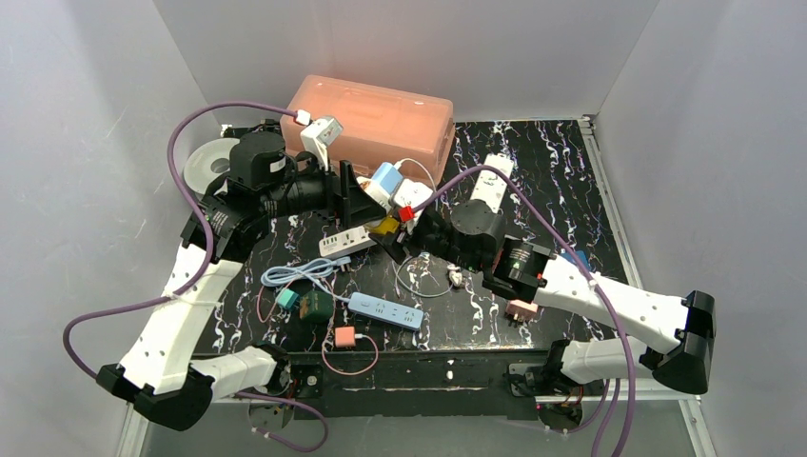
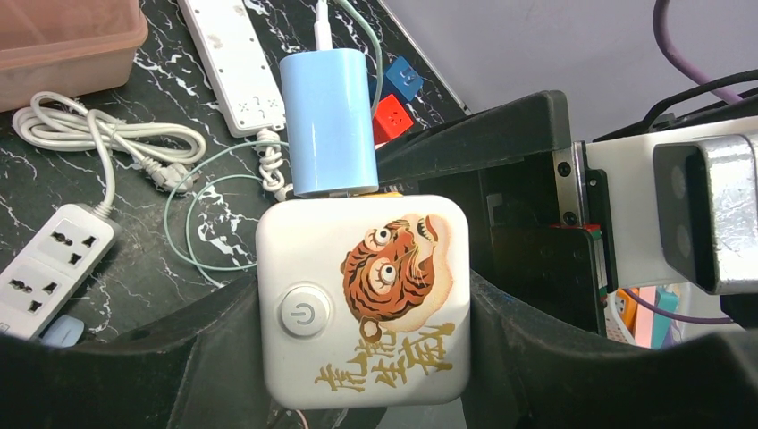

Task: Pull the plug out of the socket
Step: Remove the plug from the socket, then place the plug at the corner of the board.

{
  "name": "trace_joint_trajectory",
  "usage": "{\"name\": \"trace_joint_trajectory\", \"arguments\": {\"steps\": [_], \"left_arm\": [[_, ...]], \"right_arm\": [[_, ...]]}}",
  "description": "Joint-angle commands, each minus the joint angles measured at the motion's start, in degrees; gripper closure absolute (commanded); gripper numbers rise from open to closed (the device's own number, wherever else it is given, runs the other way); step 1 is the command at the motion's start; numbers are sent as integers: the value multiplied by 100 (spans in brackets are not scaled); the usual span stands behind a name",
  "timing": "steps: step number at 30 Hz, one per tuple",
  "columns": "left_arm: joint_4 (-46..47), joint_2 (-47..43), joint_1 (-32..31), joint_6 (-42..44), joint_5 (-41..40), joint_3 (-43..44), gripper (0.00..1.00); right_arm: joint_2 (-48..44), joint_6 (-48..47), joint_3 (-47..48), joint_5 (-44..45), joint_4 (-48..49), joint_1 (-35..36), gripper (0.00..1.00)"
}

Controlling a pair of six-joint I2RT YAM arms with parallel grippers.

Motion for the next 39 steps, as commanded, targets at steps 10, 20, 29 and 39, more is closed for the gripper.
{"name": "trace_joint_trajectory", "arguments": {"steps": [10, 20, 29, 39], "left_arm": [[343, -195, -16, 189, 282, 408, 100], [357, -164, -16, 267, 224, 492, 100], [432, -117, -17, 214, 195, 508, 100], [350, -113, -17, 398, 193, 599, 100]], "right_arm": [[-655, 723, -1048, 587, 428, -14, 99], [-1541, 1137, -2551, 871, 5, -8, 99], [-1929, 1165, -2890, 1159, -293, 5, 99], [-1916, 1811, -3444, 1986, 189, -14, 99]]}}
